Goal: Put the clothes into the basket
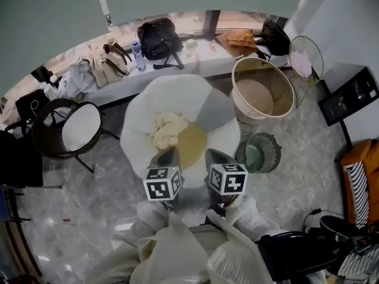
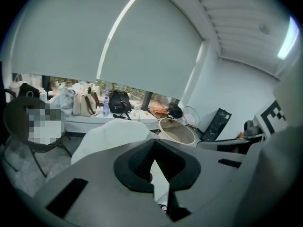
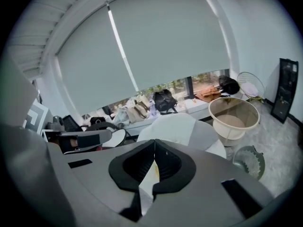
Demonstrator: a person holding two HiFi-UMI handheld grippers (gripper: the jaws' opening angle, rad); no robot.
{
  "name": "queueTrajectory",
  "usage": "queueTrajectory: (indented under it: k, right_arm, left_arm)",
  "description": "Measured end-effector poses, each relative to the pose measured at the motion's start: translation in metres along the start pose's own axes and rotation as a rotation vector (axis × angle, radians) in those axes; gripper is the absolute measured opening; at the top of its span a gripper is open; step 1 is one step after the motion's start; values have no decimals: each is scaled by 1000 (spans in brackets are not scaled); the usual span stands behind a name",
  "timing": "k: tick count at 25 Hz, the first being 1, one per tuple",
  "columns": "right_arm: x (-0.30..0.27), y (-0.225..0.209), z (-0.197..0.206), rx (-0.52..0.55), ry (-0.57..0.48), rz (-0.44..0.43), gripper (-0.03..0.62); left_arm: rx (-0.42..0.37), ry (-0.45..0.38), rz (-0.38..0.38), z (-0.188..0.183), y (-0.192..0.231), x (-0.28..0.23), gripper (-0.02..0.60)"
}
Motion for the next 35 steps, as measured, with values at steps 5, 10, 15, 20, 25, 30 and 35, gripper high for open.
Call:
queueTrajectory:
  k: [5,10,15,20,25,30,35]
  right_arm:
    - [-38,-31,-21,89,92,-141,25]
    - [-83,-54,-4,160,166,-257,25]
    - [-138,-35,17,192,213,-298,25]
    - [-198,-21,65,138,281,-273,25]
    - [-260,-4,107,105,299,-277,25]
    - [-321,11,156,95,298,-278,25]
    - [-374,31,195,88,276,-268,25]
  left_arm:
    - [103,-31,-162,4,-11,-15,5]
    - [197,-80,-313,41,-14,-29,5]
    - [255,-62,-379,67,27,-40,5]
    - [311,-6,-382,100,91,-70,5]
    - [307,36,-361,126,160,-107,5]
    - [292,72,-336,170,220,-129,5]
    - [297,102,-319,214,274,-142,5]
Point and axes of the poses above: the fingertips, and each gripper's own axes: x backward along the fingers, y to its left, z out of its underside, the point moved 6 cm from there along x, backward along the fingers, and after that the axes turned 2 degrees about z, right-handed, at the moved point
